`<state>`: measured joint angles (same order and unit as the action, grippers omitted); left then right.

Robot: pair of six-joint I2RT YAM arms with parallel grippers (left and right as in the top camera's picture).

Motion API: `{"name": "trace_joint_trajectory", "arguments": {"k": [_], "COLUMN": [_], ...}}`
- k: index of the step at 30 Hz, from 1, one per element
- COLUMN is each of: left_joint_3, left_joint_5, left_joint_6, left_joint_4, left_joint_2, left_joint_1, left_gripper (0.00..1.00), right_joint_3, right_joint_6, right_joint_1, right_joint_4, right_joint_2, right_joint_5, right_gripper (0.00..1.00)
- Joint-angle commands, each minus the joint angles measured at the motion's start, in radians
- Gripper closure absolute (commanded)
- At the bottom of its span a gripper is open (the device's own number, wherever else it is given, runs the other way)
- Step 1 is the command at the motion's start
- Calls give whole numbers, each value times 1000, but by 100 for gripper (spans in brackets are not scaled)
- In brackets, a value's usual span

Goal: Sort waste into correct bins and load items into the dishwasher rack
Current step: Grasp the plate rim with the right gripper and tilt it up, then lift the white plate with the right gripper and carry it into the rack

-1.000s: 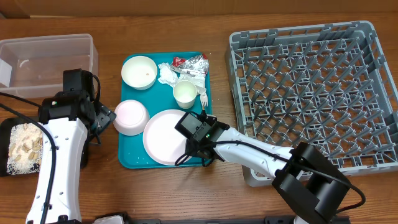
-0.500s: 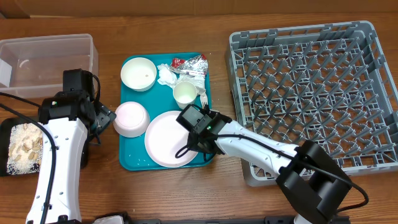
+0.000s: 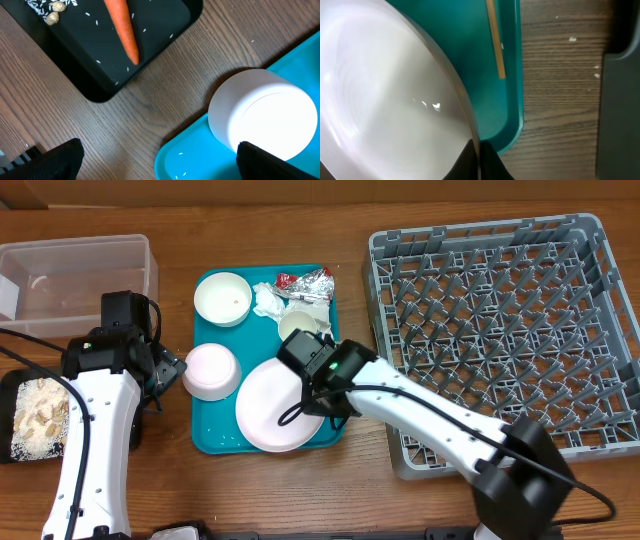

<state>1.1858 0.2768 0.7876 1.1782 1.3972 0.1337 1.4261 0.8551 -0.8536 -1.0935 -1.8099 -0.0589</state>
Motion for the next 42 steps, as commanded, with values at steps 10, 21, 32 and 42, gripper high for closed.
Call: {"name": "trace_joint_trajectory", "arguments": {"k": [10,21,32,42], "left_joint_3": [0,0,0,0], "left_joint_5": [18,18,18,18], "left_joint_6": [21,21,21,21], "left_joint_4": [-2,-2,-2,-2], "left_joint_2": [5,5,5,5], "left_joint_1": [9,9,9,9], "left_gripper": [0,0,0,0], "right_joint_3": [64,63,63,63], "right_joint_6": [-169,-296,-509,-700], "right_joint_1": [270,698,765,765], "right_joint_4": [-153,-11,203,439], "right_joint_2": [418,546,366,148], "right_joint_5": [-199,-484,-789,-995], "right_gripper": [96,96,96,96]}}
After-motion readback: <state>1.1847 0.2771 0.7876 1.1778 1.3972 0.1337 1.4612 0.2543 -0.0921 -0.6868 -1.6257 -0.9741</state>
